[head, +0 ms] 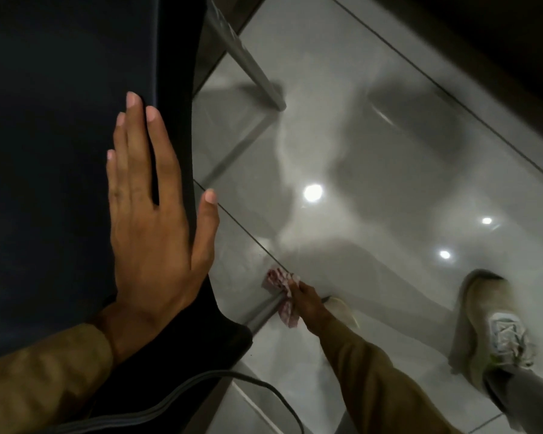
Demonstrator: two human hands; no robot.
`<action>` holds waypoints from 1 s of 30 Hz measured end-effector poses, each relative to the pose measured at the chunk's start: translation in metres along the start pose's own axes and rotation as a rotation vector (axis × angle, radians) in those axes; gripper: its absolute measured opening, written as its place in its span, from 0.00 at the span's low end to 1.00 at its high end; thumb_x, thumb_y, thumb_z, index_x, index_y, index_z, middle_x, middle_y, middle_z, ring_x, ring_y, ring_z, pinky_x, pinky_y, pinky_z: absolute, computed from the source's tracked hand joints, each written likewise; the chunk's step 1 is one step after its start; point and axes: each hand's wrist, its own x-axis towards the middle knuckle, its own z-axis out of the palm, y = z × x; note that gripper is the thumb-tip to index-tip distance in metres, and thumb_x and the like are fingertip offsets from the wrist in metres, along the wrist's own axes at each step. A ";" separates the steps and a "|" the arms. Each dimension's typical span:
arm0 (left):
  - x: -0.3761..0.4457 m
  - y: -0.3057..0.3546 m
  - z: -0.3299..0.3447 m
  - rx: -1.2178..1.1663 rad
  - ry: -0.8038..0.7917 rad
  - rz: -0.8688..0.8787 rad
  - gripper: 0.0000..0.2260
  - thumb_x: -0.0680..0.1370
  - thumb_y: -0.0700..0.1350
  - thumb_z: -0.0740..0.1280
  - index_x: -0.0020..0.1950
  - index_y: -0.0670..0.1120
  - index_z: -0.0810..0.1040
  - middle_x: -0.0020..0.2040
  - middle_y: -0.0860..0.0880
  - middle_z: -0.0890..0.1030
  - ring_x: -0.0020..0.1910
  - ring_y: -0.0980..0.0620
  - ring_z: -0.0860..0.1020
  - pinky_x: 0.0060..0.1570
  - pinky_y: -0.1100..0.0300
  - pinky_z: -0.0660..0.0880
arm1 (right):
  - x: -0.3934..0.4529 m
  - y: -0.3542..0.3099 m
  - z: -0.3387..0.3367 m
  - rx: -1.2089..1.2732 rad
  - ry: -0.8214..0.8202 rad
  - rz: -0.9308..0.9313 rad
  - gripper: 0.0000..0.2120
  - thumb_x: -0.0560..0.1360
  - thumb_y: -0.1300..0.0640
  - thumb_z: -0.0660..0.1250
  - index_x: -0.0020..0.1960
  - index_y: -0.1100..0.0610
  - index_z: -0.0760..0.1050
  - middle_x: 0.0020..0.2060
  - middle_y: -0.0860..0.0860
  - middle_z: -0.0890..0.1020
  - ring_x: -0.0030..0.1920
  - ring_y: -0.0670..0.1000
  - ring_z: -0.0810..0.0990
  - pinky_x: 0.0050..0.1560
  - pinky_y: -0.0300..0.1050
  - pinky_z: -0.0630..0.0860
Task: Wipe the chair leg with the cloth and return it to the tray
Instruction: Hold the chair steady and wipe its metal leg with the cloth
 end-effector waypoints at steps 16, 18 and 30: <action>0.002 0.003 -0.004 -0.003 -0.051 -0.028 0.35 0.87 0.50 0.60 0.88 0.37 0.49 0.89 0.37 0.49 0.90 0.39 0.50 0.88 0.39 0.52 | -0.091 0.004 0.024 0.432 0.053 -0.031 0.19 0.86 0.51 0.61 0.75 0.53 0.72 0.67 0.57 0.84 0.67 0.58 0.83 0.73 0.63 0.77; 0.002 0.002 -0.003 -0.004 -0.044 -0.018 0.35 0.87 0.50 0.59 0.88 0.36 0.49 0.89 0.37 0.50 0.89 0.38 0.50 0.88 0.39 0.51 | -0.063 -0.004 0.027 0.432 0.052 0.005 0.22 0.87 0.49 0.57 0.79 0.54 0.67 0.68 0.61 0.82 0.66 0.62 0.83 0.71 0.63 0.77; 0.003 0.006 -0.007 -0.004 -0.061 -0.031 0.34 0.87 0.49 0.60 0.88 0.35 0.50 0.89 0.36 0.50 0.89 0.38 0.50 0.88 0.39 0.51 | -0.096 -0.031 0.018 0.179 -0.036 -0.018 0.20 0.86 0.50 0.60 0.64 0.67 0.79 0.46 0.79 0.82 0.30 0.59 0.80 0.29 0.48 0.75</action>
